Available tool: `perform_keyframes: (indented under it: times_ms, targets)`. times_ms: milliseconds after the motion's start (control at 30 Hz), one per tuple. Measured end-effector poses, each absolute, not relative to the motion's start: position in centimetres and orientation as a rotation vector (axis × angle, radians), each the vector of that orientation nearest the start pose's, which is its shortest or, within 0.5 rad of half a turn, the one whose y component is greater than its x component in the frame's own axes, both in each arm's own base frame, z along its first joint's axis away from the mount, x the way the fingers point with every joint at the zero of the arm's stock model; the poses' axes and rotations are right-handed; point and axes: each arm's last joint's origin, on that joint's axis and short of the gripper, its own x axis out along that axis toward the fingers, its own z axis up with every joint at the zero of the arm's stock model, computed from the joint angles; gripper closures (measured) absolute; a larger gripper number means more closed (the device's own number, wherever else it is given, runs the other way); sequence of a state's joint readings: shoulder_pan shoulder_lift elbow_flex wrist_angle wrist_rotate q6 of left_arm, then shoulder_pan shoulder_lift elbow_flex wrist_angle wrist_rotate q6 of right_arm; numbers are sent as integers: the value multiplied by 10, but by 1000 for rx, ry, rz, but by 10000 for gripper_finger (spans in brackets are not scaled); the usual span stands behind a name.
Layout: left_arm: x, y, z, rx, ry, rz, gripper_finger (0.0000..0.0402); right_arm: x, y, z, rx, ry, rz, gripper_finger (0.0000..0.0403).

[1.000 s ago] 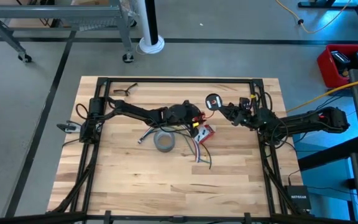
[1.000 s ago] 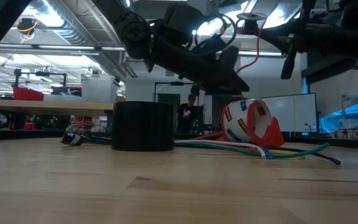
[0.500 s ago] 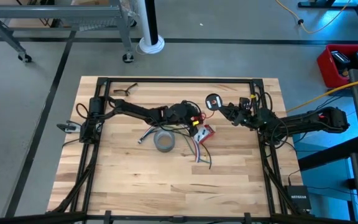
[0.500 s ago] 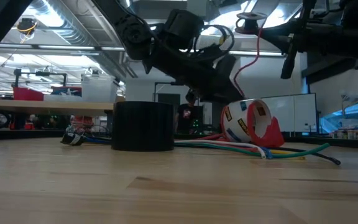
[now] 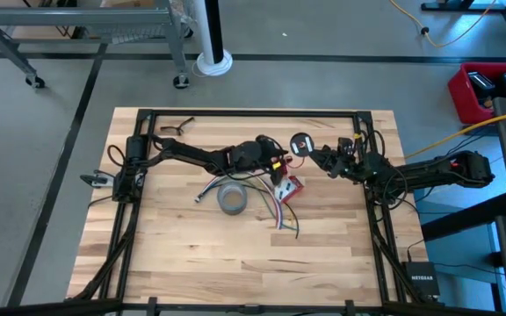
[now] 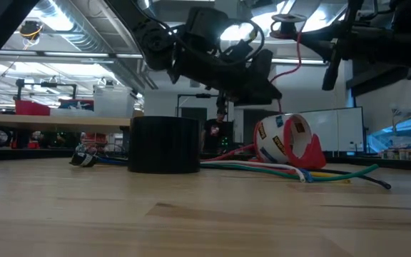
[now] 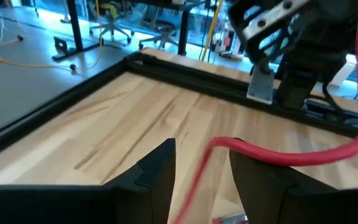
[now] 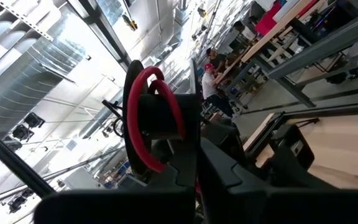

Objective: Coil cords
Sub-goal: Coil the red wire on the black spool

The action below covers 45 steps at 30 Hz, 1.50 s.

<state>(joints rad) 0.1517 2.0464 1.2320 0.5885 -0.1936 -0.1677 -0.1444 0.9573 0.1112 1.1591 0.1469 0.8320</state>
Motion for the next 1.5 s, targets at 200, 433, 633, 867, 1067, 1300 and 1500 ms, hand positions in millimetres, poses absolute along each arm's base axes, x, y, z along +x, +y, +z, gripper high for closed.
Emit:
perform_keyframes:
  times_ms: [200, 433, 633, 867, 1067, 1300, 1500]
  targets:
    - [440, 73, 180, -168, 196, 364, 263, 165, -28, 205, 819, -412, -133, 399]
    - [441, 71, 180, -169, 196, 351, 325, 165, -28, 205, 819, -412, -133, 400]
    - [441, 69, 181, -169, 180, 343, 362, 165, -28, 205, 818, -412, -133, 399]
    - [442, 68, 185, -204, 138, 341, 397, 165, -28, 205, 819, -412, -133, 398]
    - [441, 68, 180, -255, 182, 353, 399, 165, -28, 205, 818, -412, -134, 400]
    - [434, 70, 161, -350, 351, 478, 400, 165, -28, 205, 819, -414, -139, 400]
    - [420, 83, 167, -354, 457, 593, 401, 166, -28, 202, 821, -381, -157, 399]
